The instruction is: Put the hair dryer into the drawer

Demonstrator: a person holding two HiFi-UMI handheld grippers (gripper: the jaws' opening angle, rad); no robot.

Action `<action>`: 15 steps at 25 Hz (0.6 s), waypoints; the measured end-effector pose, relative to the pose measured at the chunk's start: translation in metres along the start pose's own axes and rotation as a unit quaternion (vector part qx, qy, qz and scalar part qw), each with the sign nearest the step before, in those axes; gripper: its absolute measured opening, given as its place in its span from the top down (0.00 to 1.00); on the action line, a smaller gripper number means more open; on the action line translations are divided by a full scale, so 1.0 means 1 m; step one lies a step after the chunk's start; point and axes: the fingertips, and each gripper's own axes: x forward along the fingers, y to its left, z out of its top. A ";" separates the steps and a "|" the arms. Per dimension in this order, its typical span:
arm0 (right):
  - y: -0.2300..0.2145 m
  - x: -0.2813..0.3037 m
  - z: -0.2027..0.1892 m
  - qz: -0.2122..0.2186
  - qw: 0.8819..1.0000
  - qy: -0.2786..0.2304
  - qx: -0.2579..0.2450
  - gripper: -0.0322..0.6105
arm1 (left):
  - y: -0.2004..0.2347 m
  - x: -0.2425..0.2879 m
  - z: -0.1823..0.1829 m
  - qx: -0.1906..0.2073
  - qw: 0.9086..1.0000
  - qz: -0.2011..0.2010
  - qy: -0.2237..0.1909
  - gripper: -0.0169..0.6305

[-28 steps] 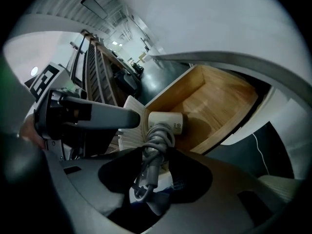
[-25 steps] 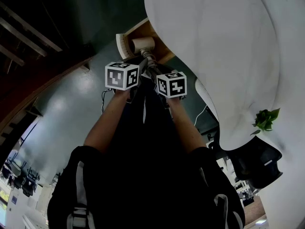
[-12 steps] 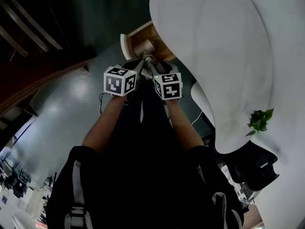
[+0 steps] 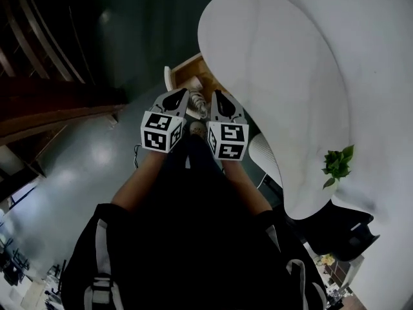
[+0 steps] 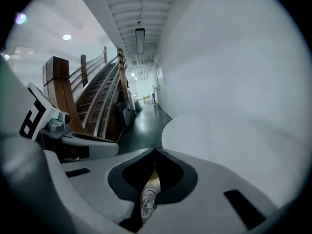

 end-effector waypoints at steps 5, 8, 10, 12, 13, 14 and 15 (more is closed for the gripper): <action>0.004 -0.051 0.066 -0.021 0.995 -0.094 -0.039 0.92 | -0.027 -0.044 0.064 0.050 0.994 0.004 -0.095 0.96; 0.007 -0.081 0.104 -0.030 0.987 -0.149 -0.059 0.92 | -0.043 -0.072 0.102 0.088 0.984 0.012 -0.154 0.96; 0.010 -0.100 0.123 -0.033 0.981 -0.181 -0.069 0.92 | -0.054 -0.091 0.124 0.108 0.977 0.014 -0.186 0.96; 0.014 -0.119 0.139 -0.037 0.974 -0.207 -0.079 0.91 | -0.064 -0.109 0.141 0.119 0.970 0.014 -0.211 0.96; 0.016 -0.127 0.146 -0.039 0.971 -0.219 -0.084 0.92 | -0.067 -0.118 0.149 0.121 0.967 0.014 -0.222 0.96; 0.019 -0.134 0.153 -0.042 0.968 -0.230 -0.089 0.92 | -0.069 -0.126 0.155 0.123 0.965 0.014 -0.232 0.96; 0.021 -0.140 0.158 -0.046 0.966 -0.238 -0.094 0.92 | -0.071 -0.133 0.160 0.124 0.963 0.014 -0.241 0.96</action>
